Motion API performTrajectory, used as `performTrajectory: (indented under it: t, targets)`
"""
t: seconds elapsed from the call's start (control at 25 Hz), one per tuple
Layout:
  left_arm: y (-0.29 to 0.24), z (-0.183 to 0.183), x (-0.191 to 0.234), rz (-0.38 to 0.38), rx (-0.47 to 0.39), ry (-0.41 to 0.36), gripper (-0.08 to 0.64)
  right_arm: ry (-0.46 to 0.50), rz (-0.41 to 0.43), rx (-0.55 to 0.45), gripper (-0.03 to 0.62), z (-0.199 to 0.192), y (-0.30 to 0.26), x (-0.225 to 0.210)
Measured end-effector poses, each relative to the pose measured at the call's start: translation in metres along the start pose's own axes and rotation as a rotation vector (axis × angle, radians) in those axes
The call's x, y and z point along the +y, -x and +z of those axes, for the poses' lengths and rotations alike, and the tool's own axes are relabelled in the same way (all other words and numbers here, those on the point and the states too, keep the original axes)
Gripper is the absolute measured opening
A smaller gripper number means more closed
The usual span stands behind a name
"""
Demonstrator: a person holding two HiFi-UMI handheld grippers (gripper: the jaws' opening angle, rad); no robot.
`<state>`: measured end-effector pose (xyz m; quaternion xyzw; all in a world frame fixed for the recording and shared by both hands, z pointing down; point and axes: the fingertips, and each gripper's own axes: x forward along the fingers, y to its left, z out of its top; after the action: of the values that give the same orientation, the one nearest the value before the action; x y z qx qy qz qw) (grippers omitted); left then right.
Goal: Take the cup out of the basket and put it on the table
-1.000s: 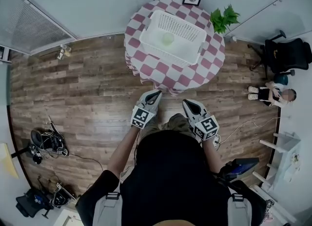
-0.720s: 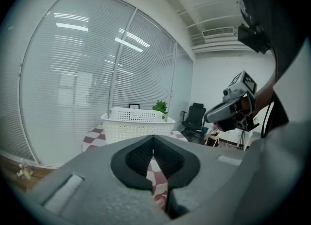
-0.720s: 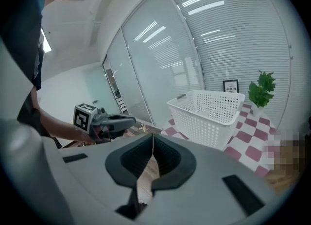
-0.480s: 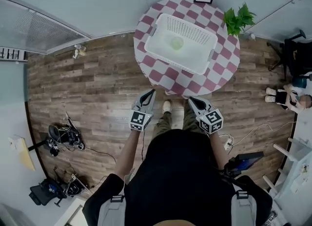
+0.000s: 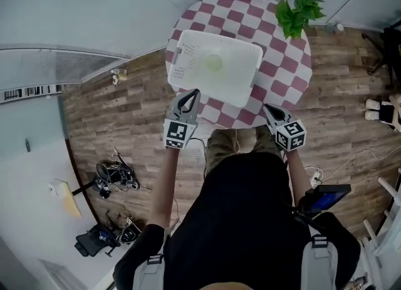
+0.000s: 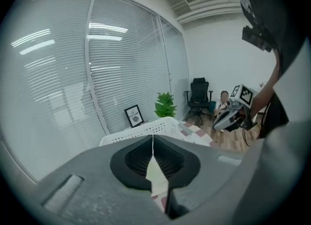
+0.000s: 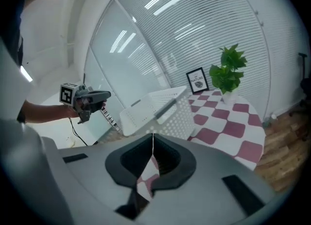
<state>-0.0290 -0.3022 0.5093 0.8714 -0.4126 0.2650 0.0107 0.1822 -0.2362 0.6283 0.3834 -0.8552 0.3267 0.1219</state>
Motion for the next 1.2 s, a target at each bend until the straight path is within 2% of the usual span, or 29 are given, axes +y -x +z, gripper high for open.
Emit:
performTrajectory:
  t: [0.08,0.2,0.28,0.36,0.48,0.56,0.68,0.76,0.88,1.0,1.08,1.2]
  targets:
    - [-0.023,0.003,-0.009,-0.061,0.044,-0.052,0.006,-0.040,-0.049,0.007,0.012,-0.003,0.003,-0.033]
    - [-0.050,-0.004,-0.024,-0.207,0.110,-0.147,0.006,-0.074,-0.140,0.017,0.012,-0.005,0.009,-0.068]
    - [-0.069,-0.015,-0.024,-0.278,0.178,-0.182,0.006,-0.077,-0.237,-0.002,0.012,0.008,0.016,-0.088]
    - [-0.089,-0.029,-0.015,-0.318,0.274,-0.199,0.006,-0.102,-0.291,-0.067,0.012,0.033,0.020,-0.098]
    - [-0.108,-0.048,-0.007,-0.385,0.376,-0.244,0.006,-0.152,-0.239,-0.159,0.012,0.058,0.021,-0.077]
    - [-0.122,-0.056,0.001,-0.393,0.425,-0.330,0.006,-0.111,-0.193,-0.169,0.012,0.066,0.020,-0.062]
    - [-0.146,-0.069,0.016,-0.359,0.518,-0.510,0.006,-0.020,-0.173,-0.154,0.012,0.071,0.023,-0.054]
    - [-0.160,-0.080,0.019,-0.374,0.574,-0.560,0.008,-0.005,-0.189,-0.153,0.012,0.069,0.031,-0.058]
    - [-0.174,-0.102,0.014,-0.438,0.654,-0.543,0.008,-0.042,-0.229,-0.167,0.012,0.060,0.044,-0.073]
    - [-0.181,-0.126,0.007,-0.497,0.739,-0.437,0.037,-0.096,-0.277,-0.184,0.012,0.051,0.061,-0.091]
    - [-0.185,-0.141,0.009,-0.497,0.798,-0.380,0.099,-0.130,-0.302,-0.196,0.012,0.046,0.072,-0.100]
    - [-0.194,-0.154,0.016,-0.457,0.858,-0.374,0.117,-0.170,-0.320,-0.204,0.012,0.036,0.083,-0.108]
